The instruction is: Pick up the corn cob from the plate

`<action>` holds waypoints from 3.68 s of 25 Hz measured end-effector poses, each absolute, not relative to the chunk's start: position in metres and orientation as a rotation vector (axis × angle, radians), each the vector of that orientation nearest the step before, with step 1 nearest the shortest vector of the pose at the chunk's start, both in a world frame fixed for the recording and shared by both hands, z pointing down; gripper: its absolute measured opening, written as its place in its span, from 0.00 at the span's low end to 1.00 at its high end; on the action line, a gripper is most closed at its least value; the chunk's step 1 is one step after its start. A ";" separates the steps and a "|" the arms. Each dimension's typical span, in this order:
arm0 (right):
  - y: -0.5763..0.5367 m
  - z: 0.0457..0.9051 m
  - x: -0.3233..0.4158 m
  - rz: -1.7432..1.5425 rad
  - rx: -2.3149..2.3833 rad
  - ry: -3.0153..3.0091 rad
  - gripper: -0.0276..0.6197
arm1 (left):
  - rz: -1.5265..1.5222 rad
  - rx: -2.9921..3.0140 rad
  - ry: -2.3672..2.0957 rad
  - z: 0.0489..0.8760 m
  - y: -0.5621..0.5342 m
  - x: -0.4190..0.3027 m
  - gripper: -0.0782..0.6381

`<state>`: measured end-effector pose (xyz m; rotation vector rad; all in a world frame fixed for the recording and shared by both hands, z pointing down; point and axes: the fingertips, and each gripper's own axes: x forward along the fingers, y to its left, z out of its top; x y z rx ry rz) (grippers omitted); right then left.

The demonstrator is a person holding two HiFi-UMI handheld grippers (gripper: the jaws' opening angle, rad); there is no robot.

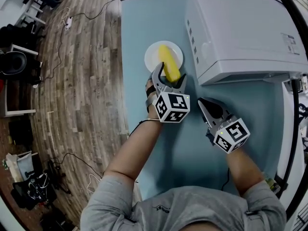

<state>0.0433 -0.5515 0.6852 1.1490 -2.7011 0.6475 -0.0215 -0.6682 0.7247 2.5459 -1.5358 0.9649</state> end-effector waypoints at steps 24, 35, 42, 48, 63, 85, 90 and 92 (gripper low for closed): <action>-0.549 0.702 0.042 0.721 1.141 -2.688 0.06 | 0.840 2.436 -1.561 0.718 -0.680 -0.044 0.55; -0.534 0.683 0.041 0.726 1.140 -2.660 0.06 | 0.133 2.193 -1.328 0.679 -0.684 -0.091 0.46; -0.527 0.654 0.041 0.680 1.157 -2.660 0.06 | -0.200 2.018 -1.172 0.651 -0.677 -0.118 0.46; -0.521 0.597 0.038 0.622 1.218 -2.695 0.06 | -0.379 2.095 -1.055 0.551 -0.667 -0.136 0.46; -0.485 0.332 0.006 0.145 1.425 -2.846 0.06 | -0.538 2.522 -0.986 0.201 -0.586 -0.208 0.45; -0.283 0.072 0.014 -0.409 1.491 -2.926 0.06 | -0.690 2.886 -0.934 -0.094 -0.333 -0.201 0.44; -0.239 0.055 0.064 -0.403 1.451 -2.969 0.06 | -0.633 2.937 -0.971 -0.113 -0.273 -0.149 0.43; -0.221 0.055 0.086 -0.412 1.421 -2.971 0.06 | -0.599 2.950 -0.985 -0.111 -0.252 -0.121 0.43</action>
